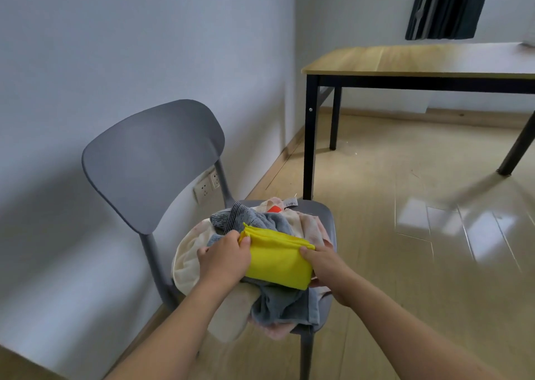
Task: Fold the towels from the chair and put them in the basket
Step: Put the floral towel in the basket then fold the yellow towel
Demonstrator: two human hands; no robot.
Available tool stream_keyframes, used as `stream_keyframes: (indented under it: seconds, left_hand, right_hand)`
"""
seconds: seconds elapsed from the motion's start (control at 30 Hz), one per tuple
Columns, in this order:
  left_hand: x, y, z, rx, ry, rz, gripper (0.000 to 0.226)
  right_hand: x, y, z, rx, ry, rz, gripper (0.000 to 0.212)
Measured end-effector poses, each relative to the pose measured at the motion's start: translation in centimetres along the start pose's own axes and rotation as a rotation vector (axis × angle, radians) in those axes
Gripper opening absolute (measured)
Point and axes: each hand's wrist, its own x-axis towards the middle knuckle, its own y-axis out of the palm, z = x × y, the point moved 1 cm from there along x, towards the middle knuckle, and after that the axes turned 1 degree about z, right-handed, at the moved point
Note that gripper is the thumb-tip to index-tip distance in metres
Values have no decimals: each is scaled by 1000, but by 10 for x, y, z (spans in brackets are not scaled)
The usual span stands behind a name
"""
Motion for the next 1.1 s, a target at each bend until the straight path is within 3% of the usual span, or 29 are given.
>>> stream_keyframes:
  seconds: [0.17,0.33,0.57,0.7,0.83,0.97,1.1]
  left_hand:
    - [22,15,0,-42,-33,6,30]
    - [30,24,-4,-83,11,-28,27]
    - [41,31,-11,-207,-220,86,36]
    - [35,19,-19,-88,-221,103,48]
    - [19,0,-33,-419,-133,132,43]
    - [-2,-18,-41,-802,-238,186,30]
    - [-28,-40,-41,-1014,-388,375,24]
  right_hand:
    - [27,0,-2,-66,-70,-134,24]
    - [41,2,-5,-46,-55,-168,38]
    - [45,4,-6,7,-125,-331,30]
    - [35,4,5,62,-132,-330,30]
    - [15,2,22,181,-60,-267,27]
    - [-11,-5,39,198,-98,-242,21]
    - [-40,-11,55,160,-236,-221,16]
